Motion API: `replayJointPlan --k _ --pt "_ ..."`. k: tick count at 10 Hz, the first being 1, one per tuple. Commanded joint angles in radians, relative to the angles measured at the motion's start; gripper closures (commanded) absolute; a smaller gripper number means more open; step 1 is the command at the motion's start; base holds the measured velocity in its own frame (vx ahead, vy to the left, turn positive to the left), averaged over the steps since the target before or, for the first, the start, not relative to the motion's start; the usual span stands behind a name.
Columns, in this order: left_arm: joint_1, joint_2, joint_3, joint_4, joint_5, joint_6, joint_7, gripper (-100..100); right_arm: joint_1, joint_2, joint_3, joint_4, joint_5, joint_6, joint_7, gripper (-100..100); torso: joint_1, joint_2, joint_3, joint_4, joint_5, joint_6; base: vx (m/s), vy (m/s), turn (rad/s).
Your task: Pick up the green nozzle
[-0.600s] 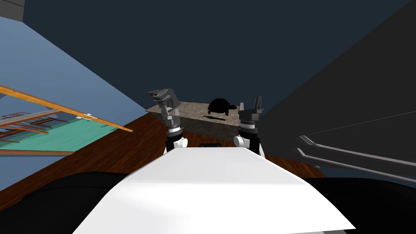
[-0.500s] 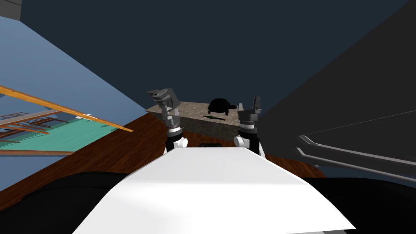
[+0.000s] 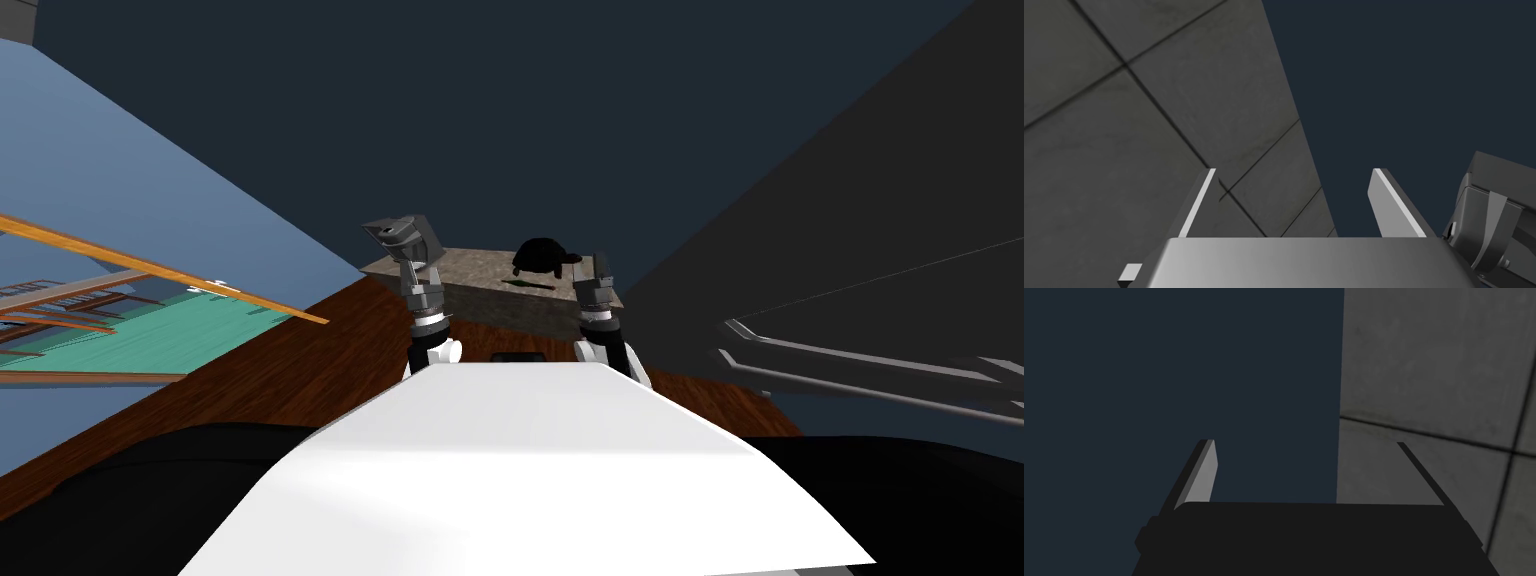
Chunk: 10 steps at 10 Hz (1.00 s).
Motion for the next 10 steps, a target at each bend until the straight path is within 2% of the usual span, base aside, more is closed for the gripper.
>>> replayJointPlan --k 1,6,7,9,10 --pt "0.000 0.000 0.000 0.000 0.000 0.000 0.000 0 0.013 -0.037 0.022 0.022 0.035 -0.011 0.026 -100 0.000 0.000 0.000 0.000 0.000 0.000 -0.164 0.054 -0.030" --pt "0.000 0.000 0.000 0.000 0.000 0.000 0.000 0 0.020 -0.183 0.078 0.137 0.157 -0.036 0.114 -100 0.004 0.004 0.002 0.001 0.001 0.000 -0.177 0.107 -0.027" --pt "0.000 0.000 0.000 0.000 0.000 0.000 0.000 0 0.020 -0.192 0.078 0.137 0.157 -0.036 0.114 -100 0.003 0.003 0.002 0.001 0.001 0.000 -0.117 0.060 -0.002" --pt "0.000 0.000 0.000 0.000 0.000 0.000 0.000 0 0.017 -0.262 0.097 0.198 0.210 -0.045 0.153 -100 0.000 -0.002 -0.001 0.000 0.000 0.000 -0.105 0.083 0.011" --pt "0.000 0.000 0.000 0.000 0.000 0.000 0.000 0 0.017 -0.276 0.097 0.198 0.210 -0.045 0.153 -100 0.003 -0.001 -0.001 0.000 0.001 0.000 -0.085 0.096 -0.004"
